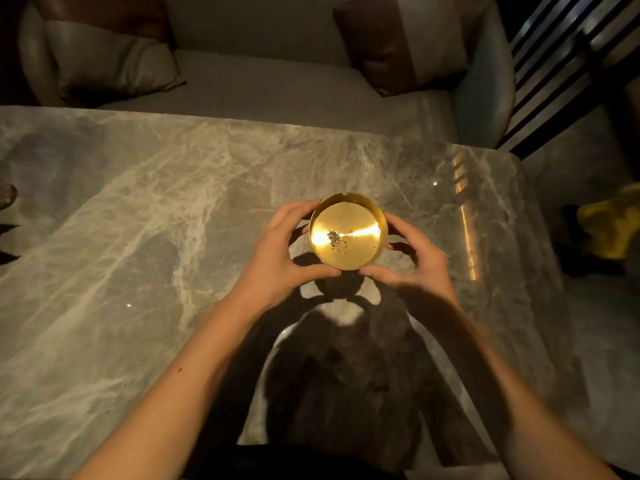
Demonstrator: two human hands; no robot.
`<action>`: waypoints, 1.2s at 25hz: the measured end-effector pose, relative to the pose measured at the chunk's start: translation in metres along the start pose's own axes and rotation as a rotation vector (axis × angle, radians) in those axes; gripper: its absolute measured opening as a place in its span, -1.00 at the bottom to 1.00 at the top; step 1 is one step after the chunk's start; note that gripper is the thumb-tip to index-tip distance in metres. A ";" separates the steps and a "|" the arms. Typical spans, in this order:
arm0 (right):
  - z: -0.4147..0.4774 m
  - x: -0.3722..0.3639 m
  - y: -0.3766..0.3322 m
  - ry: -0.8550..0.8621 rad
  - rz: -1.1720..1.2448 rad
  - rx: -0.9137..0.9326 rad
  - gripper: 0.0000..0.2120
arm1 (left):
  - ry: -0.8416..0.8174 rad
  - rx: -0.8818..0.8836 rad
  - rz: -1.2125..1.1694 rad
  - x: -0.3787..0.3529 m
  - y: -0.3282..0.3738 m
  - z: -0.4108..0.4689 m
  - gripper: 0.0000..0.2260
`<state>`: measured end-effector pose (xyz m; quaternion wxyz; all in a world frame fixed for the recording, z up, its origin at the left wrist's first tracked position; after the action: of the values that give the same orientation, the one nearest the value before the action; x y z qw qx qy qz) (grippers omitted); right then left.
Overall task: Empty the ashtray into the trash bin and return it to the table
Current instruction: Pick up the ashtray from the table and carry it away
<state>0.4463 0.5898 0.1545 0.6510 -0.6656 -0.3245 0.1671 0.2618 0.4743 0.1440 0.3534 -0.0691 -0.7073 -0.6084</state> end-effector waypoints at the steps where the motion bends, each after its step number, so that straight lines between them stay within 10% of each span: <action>1: 0.000 -0.002 -0.002 0.011 -0.005 -0.004 -0.25 | -0.013 0.010 -0.019 0.000 -0.003 0.000 -0.17; 13: -0.003 0.046 0.012 0.001 -0.007 0.047 -0.36 | -0.037 0.041 -0.053 -0.036 0.027 0.013 -0.20; 30: -0.037 0.337 0.082 0.033 -0.087 0.090 -0.26 | -0.052 -0.002 -0.018 -0.271 0.215 0.058 -0.19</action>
<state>0.7352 0.7853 0.1451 0.6922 -0.6236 -0.3344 0.1421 0.5518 0.6714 0.1599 0.3293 -0.0789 -0.7164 -0.6101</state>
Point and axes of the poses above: each hand's wrist, its own z-axis towards the middle knuckle, its own x-axis out of the back of the hand, y = z × x, the point moved 3 cm from there along z, towards the middle knuckle, and after that the axes turned 14 degrees about z, right-handed, at the moved point
